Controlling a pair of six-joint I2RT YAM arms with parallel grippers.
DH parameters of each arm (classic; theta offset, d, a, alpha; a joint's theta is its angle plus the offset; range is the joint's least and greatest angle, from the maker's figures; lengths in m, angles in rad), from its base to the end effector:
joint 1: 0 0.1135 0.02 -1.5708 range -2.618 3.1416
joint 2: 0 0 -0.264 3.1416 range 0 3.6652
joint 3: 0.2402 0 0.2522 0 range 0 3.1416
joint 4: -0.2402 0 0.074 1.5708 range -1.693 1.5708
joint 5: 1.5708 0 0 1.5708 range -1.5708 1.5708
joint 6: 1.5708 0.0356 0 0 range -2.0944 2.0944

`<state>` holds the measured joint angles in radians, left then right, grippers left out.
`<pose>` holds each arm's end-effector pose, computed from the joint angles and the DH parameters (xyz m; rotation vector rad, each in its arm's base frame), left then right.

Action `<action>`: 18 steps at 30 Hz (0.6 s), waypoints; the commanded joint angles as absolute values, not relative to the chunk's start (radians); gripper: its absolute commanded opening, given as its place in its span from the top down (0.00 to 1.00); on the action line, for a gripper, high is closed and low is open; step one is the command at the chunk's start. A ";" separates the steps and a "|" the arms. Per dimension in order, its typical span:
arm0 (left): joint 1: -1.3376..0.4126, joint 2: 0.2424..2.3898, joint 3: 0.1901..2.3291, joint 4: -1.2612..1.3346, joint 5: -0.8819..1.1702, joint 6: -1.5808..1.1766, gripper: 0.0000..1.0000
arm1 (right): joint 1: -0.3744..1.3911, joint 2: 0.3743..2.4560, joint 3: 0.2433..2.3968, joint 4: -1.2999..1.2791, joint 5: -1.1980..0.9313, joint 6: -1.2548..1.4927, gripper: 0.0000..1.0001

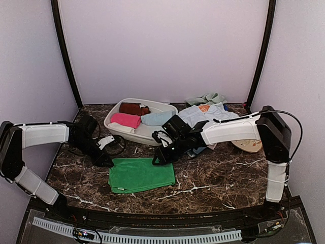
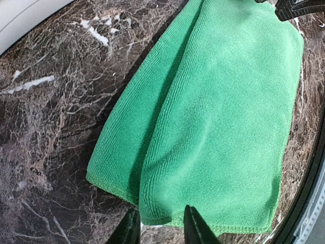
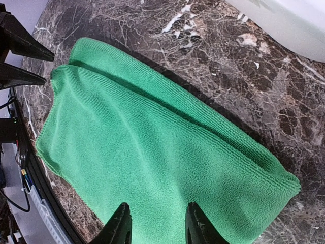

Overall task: Roll the towels
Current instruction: Smooth out the towel at the center of the board.

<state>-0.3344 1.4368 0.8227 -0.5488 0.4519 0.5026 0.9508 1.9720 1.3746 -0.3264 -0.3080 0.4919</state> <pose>0.2420 -0.1005 0.1857 1.1904 2.3669 -0.5602 0.2378 0.3517 0.1822 -0.7529 2.6041 0.9149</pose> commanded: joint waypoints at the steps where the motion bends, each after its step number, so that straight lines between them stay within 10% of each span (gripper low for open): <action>1: -0.340 1.450 0.820 -0.577 0.470 0.477 0.66 | 0.957 1.982 1.349 -0.255 -0.267 0.475 0.64; 18: -0.388 1.498 0.844 -0.593 0.316 0.507 0.67 | 0.963 2.004 1.354 -0.253 -0.265 0.451 0.66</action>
<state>-0.3809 1.5185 0.8227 -0.5701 0.3672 0.4904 0.9558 1.9972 1.3548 -0.2893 -0.2649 0.4633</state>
